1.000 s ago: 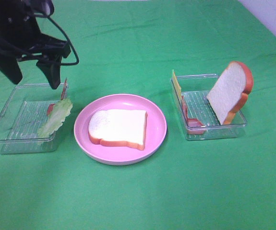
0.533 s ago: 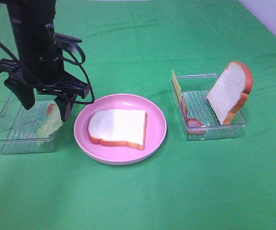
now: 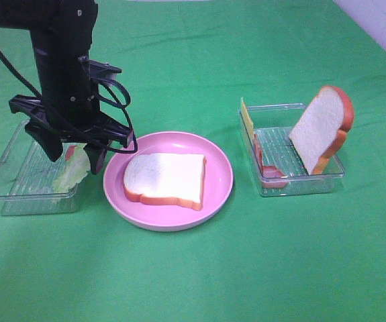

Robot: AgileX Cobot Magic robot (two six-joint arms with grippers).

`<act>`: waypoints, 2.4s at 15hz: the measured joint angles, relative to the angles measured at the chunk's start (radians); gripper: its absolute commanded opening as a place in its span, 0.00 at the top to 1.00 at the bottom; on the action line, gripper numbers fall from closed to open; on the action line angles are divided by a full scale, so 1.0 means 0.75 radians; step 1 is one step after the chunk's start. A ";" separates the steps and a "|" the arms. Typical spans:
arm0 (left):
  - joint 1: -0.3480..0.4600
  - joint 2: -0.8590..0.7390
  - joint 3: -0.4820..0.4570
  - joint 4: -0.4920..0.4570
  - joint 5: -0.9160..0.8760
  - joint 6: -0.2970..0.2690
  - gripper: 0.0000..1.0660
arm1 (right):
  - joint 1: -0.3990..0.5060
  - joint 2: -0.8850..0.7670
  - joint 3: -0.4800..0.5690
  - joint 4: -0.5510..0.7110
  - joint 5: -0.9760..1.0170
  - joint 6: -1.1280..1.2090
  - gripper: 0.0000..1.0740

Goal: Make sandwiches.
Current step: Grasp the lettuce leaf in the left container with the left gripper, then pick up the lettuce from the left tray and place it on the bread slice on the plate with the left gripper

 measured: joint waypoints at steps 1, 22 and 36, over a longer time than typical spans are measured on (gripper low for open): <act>0.000 0.005 0.000 0.000 -0.019 0.000 0.52 | 0.000 0.000 0.000 0.000 0.000 0.000 0.25; 0.000 -0.203 0.000 -0.267 -0.061 0.099 1.00 | 0.000 0.000 0.000 0.000 0.000 0.000 0.25; -0.005 0.035 -0.007 -1.039 -0.369 0.725 1.00 | 0.000 0.000 0.000 0.000 0.000 0.000 0.25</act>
